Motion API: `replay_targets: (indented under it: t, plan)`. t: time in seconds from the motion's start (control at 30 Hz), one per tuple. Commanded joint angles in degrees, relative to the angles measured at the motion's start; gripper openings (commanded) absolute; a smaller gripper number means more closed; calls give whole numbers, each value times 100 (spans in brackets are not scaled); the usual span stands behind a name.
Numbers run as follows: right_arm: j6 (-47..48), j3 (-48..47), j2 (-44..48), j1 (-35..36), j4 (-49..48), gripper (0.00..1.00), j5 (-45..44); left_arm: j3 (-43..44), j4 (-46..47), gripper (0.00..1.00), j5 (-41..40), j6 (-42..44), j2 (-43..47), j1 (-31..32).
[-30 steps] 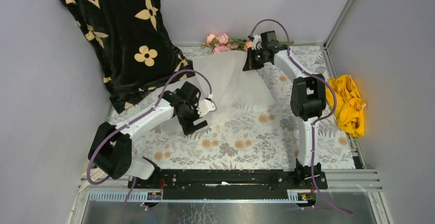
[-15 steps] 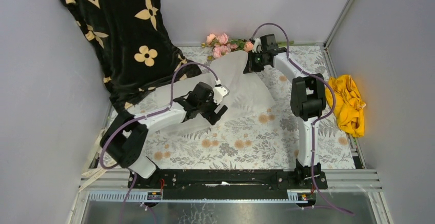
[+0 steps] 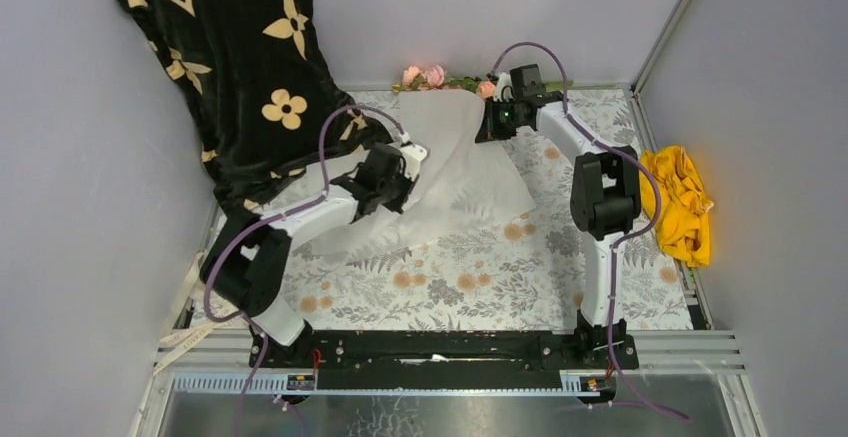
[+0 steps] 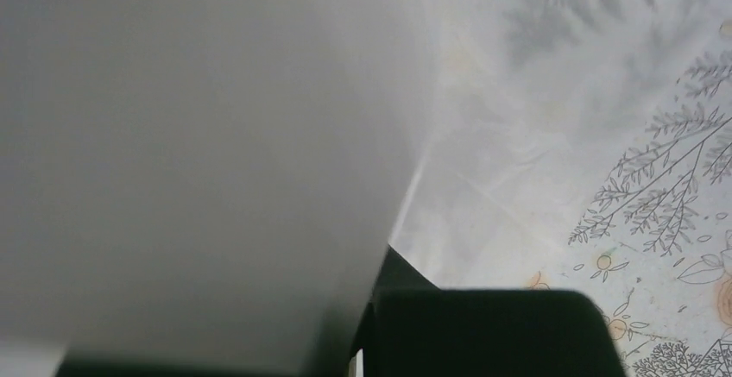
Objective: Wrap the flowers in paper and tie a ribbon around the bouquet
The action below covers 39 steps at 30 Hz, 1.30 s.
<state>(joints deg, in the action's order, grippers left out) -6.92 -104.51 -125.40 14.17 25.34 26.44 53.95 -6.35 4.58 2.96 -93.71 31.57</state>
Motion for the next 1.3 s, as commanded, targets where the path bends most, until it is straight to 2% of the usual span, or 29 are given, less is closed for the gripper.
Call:
replay_targets:
  t: [0.0, 0.1, 0.27, 0.4, 0.53, 0.7, 0.97, 1.07, 1.2, 1.27]
  plan:
    - [433, 170, 1021, -20, 429, 0, 251, 609, -952, 0, -98, 679, 883, -295]
    - [748, 388, 1565, -12, 932, 0, 451, 1000, -2041, 0, -210, 1387, 1520, -310]
    - [1393, 828, 2721, 74, 1362, 0, 1139, 2321, -4270, 0, -191, 2159, 2073, -310]
    - [1589, 456, 3431, 108, 1941, 0, 1711, 3844, -5753, 0, -191, 2287, 2484, -310]
    - [1745, 187, 4014, 147, 2305, 0, 2124, 5234, -6722, 0, 52, 2534, 2723, -307]
    - [1560, 41, 4633, 147, 2417, 0, 2310, 5339, -6885, 0, 154, 2650, 3110, -309]
    - [1187, -320, 4954, 156, 2551, 0, 2425, 6042, -7292, 0, 542, 2435, 3051, -309]
    - [1037, -608, 4517, 156, 2562, 0, 2236, 6013, -7120, 0, 382, 2323, 2904, -311]
    - [887, -1334, 3411, 156, 2467, 0, 2056, 5378, -6445, 0, -766, 2376, 2490, -349]
    - [654, -1570, 2833, 156, 2123, 0, 1942, 5101, -6088, 0, -664, 2416, 2222, -666]
